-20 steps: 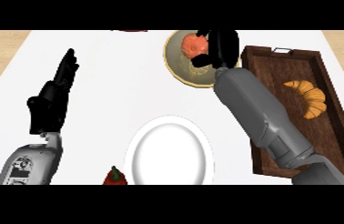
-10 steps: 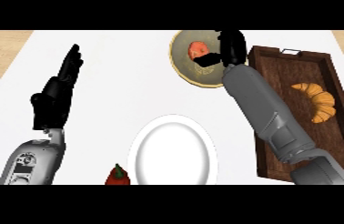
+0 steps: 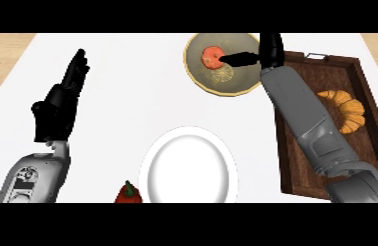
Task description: Pick the squash from the plate and place it in the bowl
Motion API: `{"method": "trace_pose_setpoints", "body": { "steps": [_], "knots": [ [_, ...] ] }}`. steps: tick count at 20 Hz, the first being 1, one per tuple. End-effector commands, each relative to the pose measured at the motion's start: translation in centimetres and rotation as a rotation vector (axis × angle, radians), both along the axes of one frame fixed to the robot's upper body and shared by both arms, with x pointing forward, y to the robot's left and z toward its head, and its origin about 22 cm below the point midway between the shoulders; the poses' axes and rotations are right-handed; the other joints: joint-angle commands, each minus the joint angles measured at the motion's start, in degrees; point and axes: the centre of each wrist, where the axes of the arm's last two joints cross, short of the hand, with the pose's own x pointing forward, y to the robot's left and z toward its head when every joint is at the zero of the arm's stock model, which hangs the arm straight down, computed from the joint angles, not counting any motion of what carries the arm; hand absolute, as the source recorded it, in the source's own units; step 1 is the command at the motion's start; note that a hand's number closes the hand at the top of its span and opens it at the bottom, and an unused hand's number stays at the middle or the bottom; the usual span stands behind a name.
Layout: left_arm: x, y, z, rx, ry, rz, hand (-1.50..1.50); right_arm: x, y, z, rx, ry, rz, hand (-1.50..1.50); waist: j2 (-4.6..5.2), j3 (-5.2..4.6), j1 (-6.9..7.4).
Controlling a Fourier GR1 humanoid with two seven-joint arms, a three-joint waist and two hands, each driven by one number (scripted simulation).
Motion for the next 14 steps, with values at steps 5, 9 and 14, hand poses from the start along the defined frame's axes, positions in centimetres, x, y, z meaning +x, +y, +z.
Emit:
{"method": "trace_pose_setpoints", "body": {
  "steps": [5, 9, 14],
  "knots": [
    [0.9, 1.5, -0.5, -0.003, 0.032, 0.034, 0.0, 0.3, -4.0, 0.4, 0.189, -0.001, 0.058, -1.5, -0.8, -0.1, -2.19],
    [-0.3, 2.0, -1.3, -0.006, 0.032, 0.065, 0.0, -0.8, -7.8, -1.3, 0.268, -0.011, 0.123, -1.5, -1.38, -0.12, -3.35],
    [-1.7, 3.1, -0.4, 0.017, 0.042, 0.07, 0.0, -2.9, -11.8, -2.5, 0.285, 0.006, 0.213, -1.5, -1.99, -0.15, -4.23]
  ]
}}
